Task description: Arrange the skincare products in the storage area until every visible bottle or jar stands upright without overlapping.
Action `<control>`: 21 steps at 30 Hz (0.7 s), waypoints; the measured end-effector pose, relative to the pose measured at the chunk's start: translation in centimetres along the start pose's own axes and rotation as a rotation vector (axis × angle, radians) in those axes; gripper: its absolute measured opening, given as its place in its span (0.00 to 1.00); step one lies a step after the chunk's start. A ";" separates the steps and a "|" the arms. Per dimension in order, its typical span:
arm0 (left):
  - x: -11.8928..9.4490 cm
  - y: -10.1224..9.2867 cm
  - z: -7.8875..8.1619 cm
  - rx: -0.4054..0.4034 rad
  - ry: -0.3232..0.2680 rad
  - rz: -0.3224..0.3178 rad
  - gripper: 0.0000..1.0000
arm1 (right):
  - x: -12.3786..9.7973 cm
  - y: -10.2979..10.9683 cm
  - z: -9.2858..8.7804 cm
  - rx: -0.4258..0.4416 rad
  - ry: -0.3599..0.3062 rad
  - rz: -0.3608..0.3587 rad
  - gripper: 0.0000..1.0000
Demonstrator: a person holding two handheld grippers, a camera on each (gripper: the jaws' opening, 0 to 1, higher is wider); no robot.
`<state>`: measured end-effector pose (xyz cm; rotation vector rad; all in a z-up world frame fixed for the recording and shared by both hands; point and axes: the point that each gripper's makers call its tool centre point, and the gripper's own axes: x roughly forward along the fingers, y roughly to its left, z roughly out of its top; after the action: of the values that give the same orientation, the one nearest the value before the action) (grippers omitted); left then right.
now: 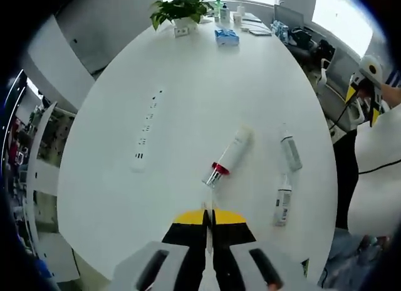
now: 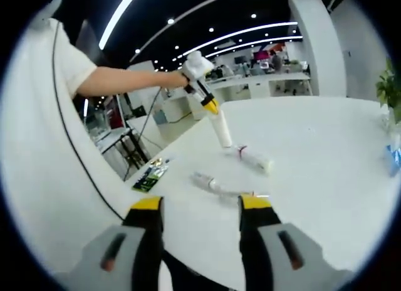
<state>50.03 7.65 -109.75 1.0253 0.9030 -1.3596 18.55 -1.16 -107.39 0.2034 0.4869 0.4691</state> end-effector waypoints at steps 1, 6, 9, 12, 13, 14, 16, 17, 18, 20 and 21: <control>-0.1 0.1 0.1 -0.005 0.003 0.000 0.00 | 0.0 0.0 0.0 0.002 -0.001 0.000 0.46; -0.2 0.2 0.3 0.010 0.009 -0.005 0.00 | 0.1 0.0 0.0 0.003 0.002 0.000 0.46; -0.2 0.0 0.6 0.031 0.005 -0.023 0.00 | 0.1 0.1 0.0 0.006 0.002 0.000 0.46; -0.1 0.4 0.7 0.033 0.008 -0.011 0.01 | 0.1 0.1 0.0 0.001 0.006 0.000 0.46; 0.0 0.5 0.7 0.036 0.011 -0.007 0.01 | 0.1 0.1 0.0 0.001 0.006 0.000 0.46; 0.0 0.5 0.7 0.037 0.011 -0.007 0.01 | 0.0 0.1 0.0 0.001 0.006 0.000 0.46; 0.0 0.3 0.6 0.049 0.018 -0.022 0.02 | -0.1 0.0 -0.1 0.004 0.005 -0.003 0.46; 0.0 0.3 0.6 0.056 0.018 -0.025 0.02 | -0.1 -0.1 -0.2 0.008 0.005 -0.004 0.46; 0.0 0.3 0.6 0.063 0.019 -0.022 0.02 | -0.1 -0.1 -0.2 0.012 0.005 -0.003 0.46; 0.1 0.5 0.5 0.074 0.022 -0.006 0.02 | -0.1 -0.1 -0.3 0.013 0.007 0.000 0.46; 0.0 0.6 0.4 0.076 0.024 0.000 0.02 | 0.0 -0.1 -0.3 0.012 0.008 0.001 0.46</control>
<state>50.55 7.22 -109.64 1.1010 0.8747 -1.3937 18.41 -1.23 -107.64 0.2135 0.4975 0.4677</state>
